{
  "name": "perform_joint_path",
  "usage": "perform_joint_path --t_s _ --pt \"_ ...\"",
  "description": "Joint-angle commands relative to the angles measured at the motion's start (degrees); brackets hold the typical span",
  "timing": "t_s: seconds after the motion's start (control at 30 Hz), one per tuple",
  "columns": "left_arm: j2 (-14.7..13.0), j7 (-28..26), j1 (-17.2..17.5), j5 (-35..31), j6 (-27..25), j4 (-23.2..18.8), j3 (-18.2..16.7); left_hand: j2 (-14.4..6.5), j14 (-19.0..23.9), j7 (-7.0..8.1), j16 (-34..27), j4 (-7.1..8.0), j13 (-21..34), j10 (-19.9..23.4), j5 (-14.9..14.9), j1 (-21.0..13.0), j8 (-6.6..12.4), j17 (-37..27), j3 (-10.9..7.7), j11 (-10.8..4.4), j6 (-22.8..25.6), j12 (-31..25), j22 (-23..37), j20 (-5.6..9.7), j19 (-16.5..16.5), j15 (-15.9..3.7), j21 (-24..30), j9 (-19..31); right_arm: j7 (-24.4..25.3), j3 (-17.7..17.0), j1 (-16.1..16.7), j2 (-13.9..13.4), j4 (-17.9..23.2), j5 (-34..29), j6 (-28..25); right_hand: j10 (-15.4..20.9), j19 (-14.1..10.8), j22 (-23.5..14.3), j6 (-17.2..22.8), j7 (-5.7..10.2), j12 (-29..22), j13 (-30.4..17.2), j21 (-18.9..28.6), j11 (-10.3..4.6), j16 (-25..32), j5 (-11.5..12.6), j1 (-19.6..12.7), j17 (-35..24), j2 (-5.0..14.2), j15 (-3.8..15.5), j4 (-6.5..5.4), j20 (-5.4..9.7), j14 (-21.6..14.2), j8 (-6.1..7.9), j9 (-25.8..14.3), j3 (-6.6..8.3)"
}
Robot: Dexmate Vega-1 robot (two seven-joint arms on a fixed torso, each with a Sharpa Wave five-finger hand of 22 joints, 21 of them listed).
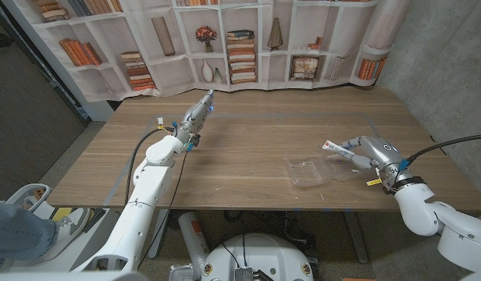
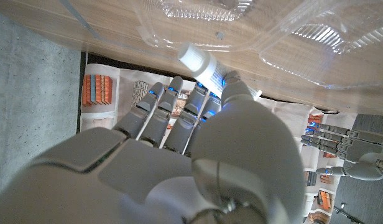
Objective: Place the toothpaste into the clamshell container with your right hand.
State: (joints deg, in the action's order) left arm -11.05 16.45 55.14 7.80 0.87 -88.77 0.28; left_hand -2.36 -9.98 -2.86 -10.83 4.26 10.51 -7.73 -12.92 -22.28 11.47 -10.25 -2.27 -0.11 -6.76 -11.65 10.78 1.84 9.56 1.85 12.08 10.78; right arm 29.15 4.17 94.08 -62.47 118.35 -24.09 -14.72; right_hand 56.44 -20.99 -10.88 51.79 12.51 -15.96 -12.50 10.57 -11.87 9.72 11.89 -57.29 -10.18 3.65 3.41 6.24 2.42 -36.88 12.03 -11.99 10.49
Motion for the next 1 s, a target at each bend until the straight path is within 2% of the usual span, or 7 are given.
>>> perform_joint_path --t_s 0.03,0.27,0.5,1.0 --pt "0.1 0.3 -0.3 0.0 0.4 0.9 0.0 -0.5 -1.8 -0.25 0.0 0.19 0.3 -0.2 0.0 -0.1 -0.01 -0.3 0.34 0.00 0.0 -0.1 0.1 0.55 5.1 0.51 0.1 0.1 0.3 2.8 -1.6 -0.5 0.3 0.4 -3.0 -1.3 2.9 0.3 -0.4 0.31 0.5 0.0 -0.5 -0.15 -0.1 0.6 0.1 0.0 -0.44 6.28 -0.04 2.57 2.2 -0.26 -0.2 -0.29" --pt "0.1 0.3 -0.3 0.0 0.1 1.0 -0.1 -0.5 -1.8 -0.32 0.0 0.18 0.3 -0.2 0.0 -0.2 -0.02 -0.3 0.40 0.00 0.0 -0.1 0.1 0.53 5.1 0.59 0.1 0.1 0.4 4.9 -3.1 -1.2 0.3 0.4 -5.3 -2.0 4.9 0.5 -0.9 0.34 0.7 -0.1 -0.3 -0.28 0.0 1.0 0.3 0.0 -0.60 4.38 -0.01 0.51 4.6 -0.39 -0.2 -0.45" --pt "0.0 0.6 -0.4 0.2 0.3 1.2 -0.3 -0.5 -1.8 -0.32 0.0 0.18 0.3 -0.2 0.0 -0.2 -0.03 -0.3 0.47 -0.09 0.0 -0.1 0.1 0.56 5.1 0.67 0.1 0.1 0.0 7.0 -4.3 -2.3 0.8 0.4 -8.5 -2.6 5.5 0.6 -1.5 0.33 1.0 -0.1 -0.2 -0.30 0.1 1.1 0.5 0.0 -0.72 3.51 -0.01 0.10 5.6 -0.58 -0.2 -0.56" --pt "0.2 0.8 -0.7 0.1 0.3 1.7 -0.2 -0.5 -1.9 -0.27 0.0 0.16 0.3 -0.2 0.0 -0.2 -0.04 -0.3 0.59 -0.10 0.0 -0.1 0.1 0.57 5.1 0.71 0.1 0.1 0.6 10.6 -6.5 -3.5 0.1 2.8 -13.4 -3.5 5.8 0.6 -2.3 0.32 1.4 0.0 0.0 -0.30 0.3 1.3 0.8 0.0 -0.81 3.21 -0.15 -0.30 6.2 -0.77 -0.1 -0.76"
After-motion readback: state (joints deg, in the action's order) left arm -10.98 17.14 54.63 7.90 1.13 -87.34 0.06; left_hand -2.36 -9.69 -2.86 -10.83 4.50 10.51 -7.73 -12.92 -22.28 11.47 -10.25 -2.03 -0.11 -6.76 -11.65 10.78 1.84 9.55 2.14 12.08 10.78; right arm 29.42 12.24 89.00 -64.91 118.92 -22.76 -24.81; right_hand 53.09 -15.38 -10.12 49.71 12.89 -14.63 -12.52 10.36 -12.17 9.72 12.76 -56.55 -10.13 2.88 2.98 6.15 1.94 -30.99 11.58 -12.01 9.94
